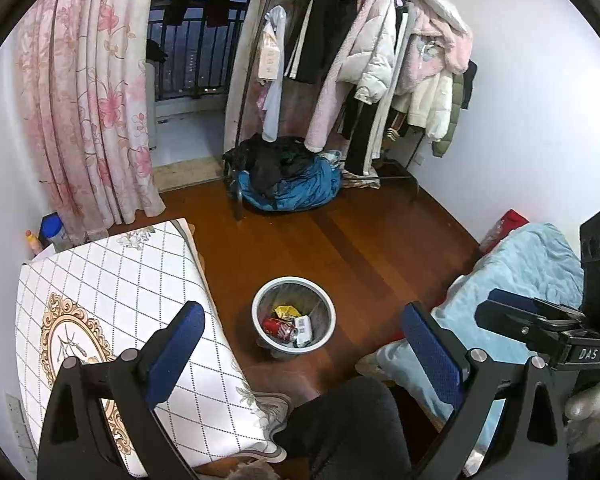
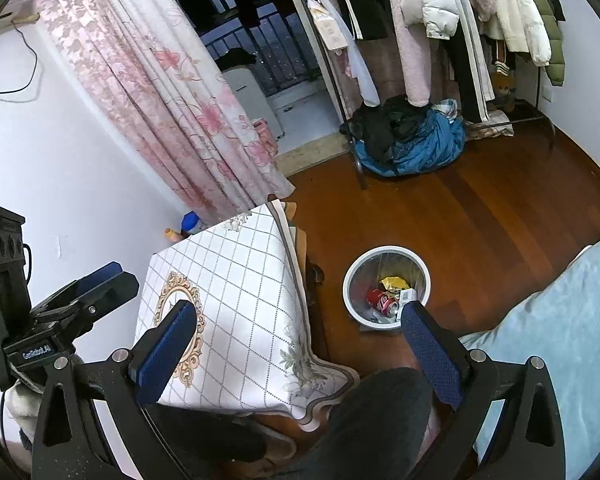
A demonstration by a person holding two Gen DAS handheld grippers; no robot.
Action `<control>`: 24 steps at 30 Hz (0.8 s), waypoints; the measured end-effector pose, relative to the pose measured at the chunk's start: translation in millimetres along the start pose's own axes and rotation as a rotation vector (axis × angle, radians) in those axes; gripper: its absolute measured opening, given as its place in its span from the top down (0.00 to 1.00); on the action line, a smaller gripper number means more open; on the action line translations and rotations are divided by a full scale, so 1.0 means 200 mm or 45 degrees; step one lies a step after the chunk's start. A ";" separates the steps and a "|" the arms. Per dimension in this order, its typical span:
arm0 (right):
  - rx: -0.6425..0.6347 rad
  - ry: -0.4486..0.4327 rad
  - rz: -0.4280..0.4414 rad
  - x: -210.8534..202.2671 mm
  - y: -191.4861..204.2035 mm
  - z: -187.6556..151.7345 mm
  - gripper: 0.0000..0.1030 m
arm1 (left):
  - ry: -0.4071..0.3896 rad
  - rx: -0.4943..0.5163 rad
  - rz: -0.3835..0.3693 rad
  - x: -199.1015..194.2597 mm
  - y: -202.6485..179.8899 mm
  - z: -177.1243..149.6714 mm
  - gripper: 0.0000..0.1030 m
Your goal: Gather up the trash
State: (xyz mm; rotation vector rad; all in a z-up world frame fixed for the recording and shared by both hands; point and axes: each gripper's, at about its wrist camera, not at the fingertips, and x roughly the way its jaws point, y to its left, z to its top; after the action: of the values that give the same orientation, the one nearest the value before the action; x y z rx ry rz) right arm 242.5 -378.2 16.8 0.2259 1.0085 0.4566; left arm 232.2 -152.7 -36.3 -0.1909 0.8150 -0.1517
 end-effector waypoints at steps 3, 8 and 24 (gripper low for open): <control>0.000 0.002 0.006 -0.02 0.01 -0.01 0.00 | -0.009 0.006 -0.011 -0.03 -0.02 -0.01 0.02; -0.004 -0.001 0.008 -0.06 0.01 -0.01 0.00 | -0.013 0.015 -0.024 -0.06 -0.05 -0.02 0.02; -0.019 0.017 -0.002 -0.12 0.04 -0.05 0.00 | -0.022 0.012 -0.023 -0.10 -0.06 -0.07 0.02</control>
State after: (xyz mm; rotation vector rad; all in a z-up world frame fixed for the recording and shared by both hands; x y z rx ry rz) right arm 221.8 -383.2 32.6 0.2089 1.0175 0.4644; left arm 208.9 -162.7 -28.7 -0.1902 0.7952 -0.1706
